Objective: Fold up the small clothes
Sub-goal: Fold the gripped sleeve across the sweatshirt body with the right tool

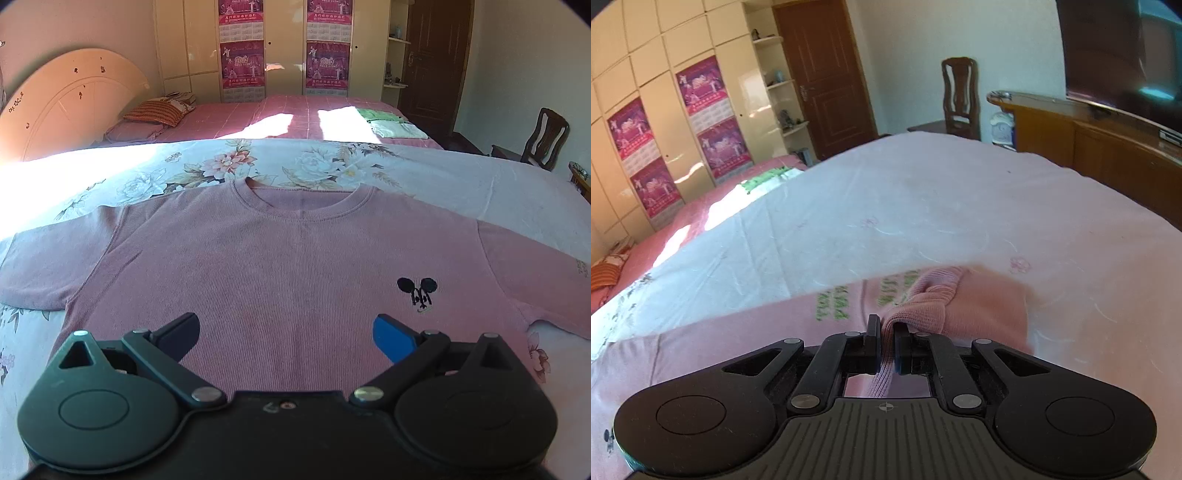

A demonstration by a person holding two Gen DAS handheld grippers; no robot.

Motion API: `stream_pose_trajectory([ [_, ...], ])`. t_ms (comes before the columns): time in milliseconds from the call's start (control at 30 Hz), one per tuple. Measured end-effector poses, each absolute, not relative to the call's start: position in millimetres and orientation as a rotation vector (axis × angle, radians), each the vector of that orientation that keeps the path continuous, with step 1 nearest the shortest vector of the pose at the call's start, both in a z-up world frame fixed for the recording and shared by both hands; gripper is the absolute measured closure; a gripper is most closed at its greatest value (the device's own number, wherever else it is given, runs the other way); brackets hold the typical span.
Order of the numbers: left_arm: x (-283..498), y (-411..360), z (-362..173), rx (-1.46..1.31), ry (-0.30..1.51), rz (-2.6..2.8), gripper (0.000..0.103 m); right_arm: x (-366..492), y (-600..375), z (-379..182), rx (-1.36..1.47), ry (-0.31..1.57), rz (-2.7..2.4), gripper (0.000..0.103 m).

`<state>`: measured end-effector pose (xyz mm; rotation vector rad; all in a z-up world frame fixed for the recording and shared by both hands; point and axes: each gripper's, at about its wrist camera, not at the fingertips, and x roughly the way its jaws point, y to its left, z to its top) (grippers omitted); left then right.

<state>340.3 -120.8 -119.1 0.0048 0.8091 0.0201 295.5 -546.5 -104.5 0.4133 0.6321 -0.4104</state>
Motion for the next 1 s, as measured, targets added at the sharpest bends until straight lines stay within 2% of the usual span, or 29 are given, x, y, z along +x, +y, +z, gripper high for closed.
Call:
stream_pose_trajectory([
  [133, 342.1, -110.4, -112.5, -0.011, 0.800, 0.029, 0.003, 322.7, -505.6, -89.7, 0.389, 0.605, -0.280, 0.098],
  [400, 346.7, -68.7, -105.0, -0.016, 0.776, 0.095, 0.003, 377.7, -351.9, -84.2, 0.261, 0.603, 0.103, 0.098],
  [667, 370.9, -25.2, -121.6, -0.059, 0.808, 0.045, 0.003, 383.3, -215.3, -141.7, 0.083, 0.754, 0.327, 0.097],
  [700, 373.1, -23.6, -123.4, -0.061, 0.807, 0.030, 0.002, 383.5, -208.0, -146.4, 0.064, 0.773, 0.330, 0.092],
  [733, 375.5, -22.5, -125.0, -0.061, 0.806, 0.016, 0.002, 383.3, -199.9, -151.1, 0.051, 0.789, 0.334, 0.074],
  [800, 379.2, -23.1, -127.7, -0.052, 0.803, -0.015, 0.002, 381.1, -189.9, -152.8, 0.045, 0.785, 0.355, 0.047],
  [833, 381.2, -25.3, -129.6, -0.039, 0.803, -0.037, 0.003, 378.6, -185.4, -152.6, 0.013, 0.781, 0.356, 0.042],
  [900, 383.9, -31.2, -132.5, -0.011, 0.807, -0.087, 0.003, 373.9, -180.8, -151.9, -0.040, 0.790, 0.366, 0.042],
  [1000, 383.7, -47.0, -134.6, 0.031, 0.797, -0.193, 0.004, 366.7, -202.5, -148.4, 0.023, 0.832, 0.336, 0.042],
])
